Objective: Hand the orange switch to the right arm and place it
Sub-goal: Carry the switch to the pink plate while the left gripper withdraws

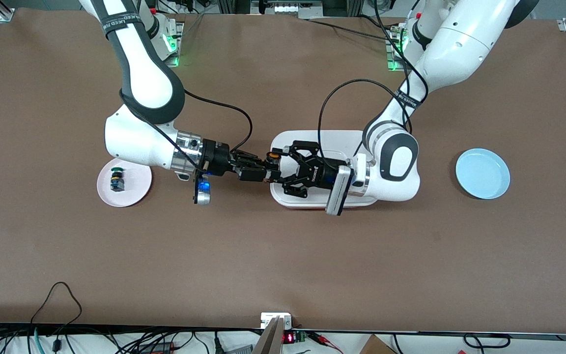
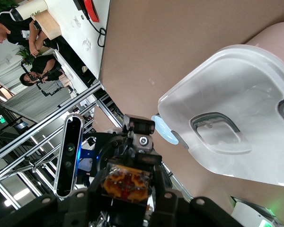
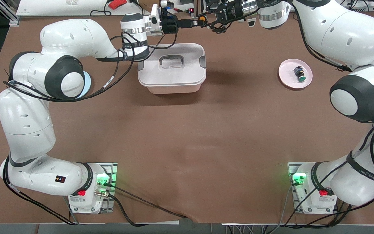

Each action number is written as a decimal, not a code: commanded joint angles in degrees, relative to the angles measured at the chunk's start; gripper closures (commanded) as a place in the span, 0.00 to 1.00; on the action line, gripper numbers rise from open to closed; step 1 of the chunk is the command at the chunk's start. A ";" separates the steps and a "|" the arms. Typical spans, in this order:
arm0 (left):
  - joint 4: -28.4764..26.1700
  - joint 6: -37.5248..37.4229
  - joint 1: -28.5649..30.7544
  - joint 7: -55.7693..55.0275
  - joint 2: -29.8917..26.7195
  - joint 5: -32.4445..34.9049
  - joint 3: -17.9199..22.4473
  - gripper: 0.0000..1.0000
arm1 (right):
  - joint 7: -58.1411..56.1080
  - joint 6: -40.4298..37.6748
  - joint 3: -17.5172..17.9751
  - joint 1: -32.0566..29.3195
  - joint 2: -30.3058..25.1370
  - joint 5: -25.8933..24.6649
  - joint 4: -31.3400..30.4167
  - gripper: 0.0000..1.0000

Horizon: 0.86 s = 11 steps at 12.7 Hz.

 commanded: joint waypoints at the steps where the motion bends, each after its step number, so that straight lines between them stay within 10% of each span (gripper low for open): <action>1: 0.07 -1.87 2.68 0.65 -0.43 -1.00 0.16 0.00 | 0.82 -0.04 -0.16 0.02 0.32 -0.63 0.92 0.94; 7: 0.60 -8.36 7.96 -19.34 -2.71 11.71 0.33 0.00 | 1.96 -1.44 -0.77 -1.29 0.32 -2.47 2.85 0.94; 11: 0.69 -14.42 12.35 -40.70 -8.94 31.04 0.59 0.00 | 1.96 -11.53 -0.78 -7.79 0.23 -14.58 5.39 0.94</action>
